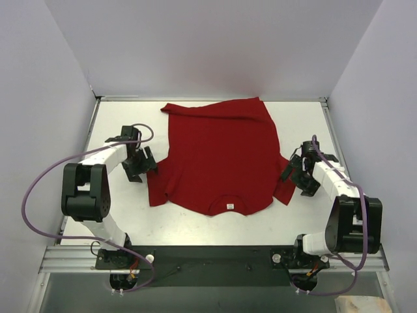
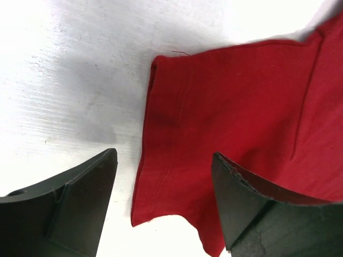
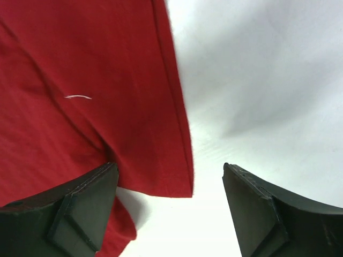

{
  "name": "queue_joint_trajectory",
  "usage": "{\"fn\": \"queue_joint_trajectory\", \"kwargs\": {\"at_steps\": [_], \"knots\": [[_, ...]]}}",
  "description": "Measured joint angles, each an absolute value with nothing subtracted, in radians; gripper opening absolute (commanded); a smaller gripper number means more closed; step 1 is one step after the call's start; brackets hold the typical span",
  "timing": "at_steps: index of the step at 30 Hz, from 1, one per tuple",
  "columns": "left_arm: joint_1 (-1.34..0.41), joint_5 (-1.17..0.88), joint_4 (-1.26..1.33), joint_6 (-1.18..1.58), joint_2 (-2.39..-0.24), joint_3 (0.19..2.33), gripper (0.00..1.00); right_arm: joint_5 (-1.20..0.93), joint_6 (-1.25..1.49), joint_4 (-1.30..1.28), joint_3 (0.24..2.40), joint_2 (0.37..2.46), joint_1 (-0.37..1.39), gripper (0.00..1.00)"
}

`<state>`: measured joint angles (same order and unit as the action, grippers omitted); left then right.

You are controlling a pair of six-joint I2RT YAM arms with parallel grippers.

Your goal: Pin the brooch onto the clothing

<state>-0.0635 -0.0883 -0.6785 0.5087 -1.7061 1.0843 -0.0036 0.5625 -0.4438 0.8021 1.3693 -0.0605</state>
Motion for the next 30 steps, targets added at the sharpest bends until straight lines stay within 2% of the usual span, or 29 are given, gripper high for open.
{"fn": "queue_joint_trajectory", "kwargs": {"at_steps": [4, 5, 8, 10, 11, 12, 13, 14, 15, 17, 18, 30], "knots": [[-0.064, -0.086, -0.669, 0.503, -1.732, 1.07, 0.65, -0.01, 0.548, -0.457, 0.793, 1.407, -0.068, 0.79], [-0.064, -0.085, -0.665, 0.501, -1.745, 1.068, 0.58, -0.017, 0.545, -0.457, 0.793, 1.414, -0.072, 0.7], [-0.064, -0.079, -0.664, 0.496, -1.754, 1.073, 0.43, -0.042, 0.532, -0.458, 0.793, 1.433, -0.078, 0.69], [-0.064, -0.076, -0.665, 0.492, -1.765, 1.08, 0.38, -0.057, 0.526, -0.458, 0.793, 1.455, -0.079, 0.69], [-0.064, -0.076, -0.666, 0.492, -1.769, 1.084, 0.3, -0.064, 0.521, -0.458, 0.793, 1.47, -0.079, 0.67], [-0.064, -0.076, -0.665, 0.492, -1.772, 1.086, 0.27, -0.068, 0.518, -0.458, 0.793, 1.481, -0.079, 0.57], [-0.064, -0.075, -0.662, 0.491, -1.776, 1.089, 0.22, -0.071, 0.514, -0.458, 0.793, 1.494, -0.079, 0.56], [-0.064, -0.075, -0.664, 0.492, -1.779, 1.093, 0.14, -0.075, 0.507, -0.458, 0.793, 1.505, -0.079, 0.35], [-0.064, -0.074, -0.662, 0.493, -1.783, 1.097, 0.11, -0.08, 0.502, -0.458, 0.793, 1.52, -0.079, 0.25], [-0.064, -0.068, -0.663, 0.492, -1.787, 1.102, 0.0, -0.083, 0.49, -0.466, 0.797, 1.538, -0.079, 0.03], [-0.064, -0.067, -0.663, 0.492, -1.789, 1.104, 0.0, -0.085, 0.487, -0.47, 0.799, 1.542, -0.079, 0.0], [-0.063, 0.038, -0.697, 0.462, -1.821, 1.166, 0.0, -0.076, 0.477, -0.479, 0.807, 1.54, -0.081, 0.0]]}}
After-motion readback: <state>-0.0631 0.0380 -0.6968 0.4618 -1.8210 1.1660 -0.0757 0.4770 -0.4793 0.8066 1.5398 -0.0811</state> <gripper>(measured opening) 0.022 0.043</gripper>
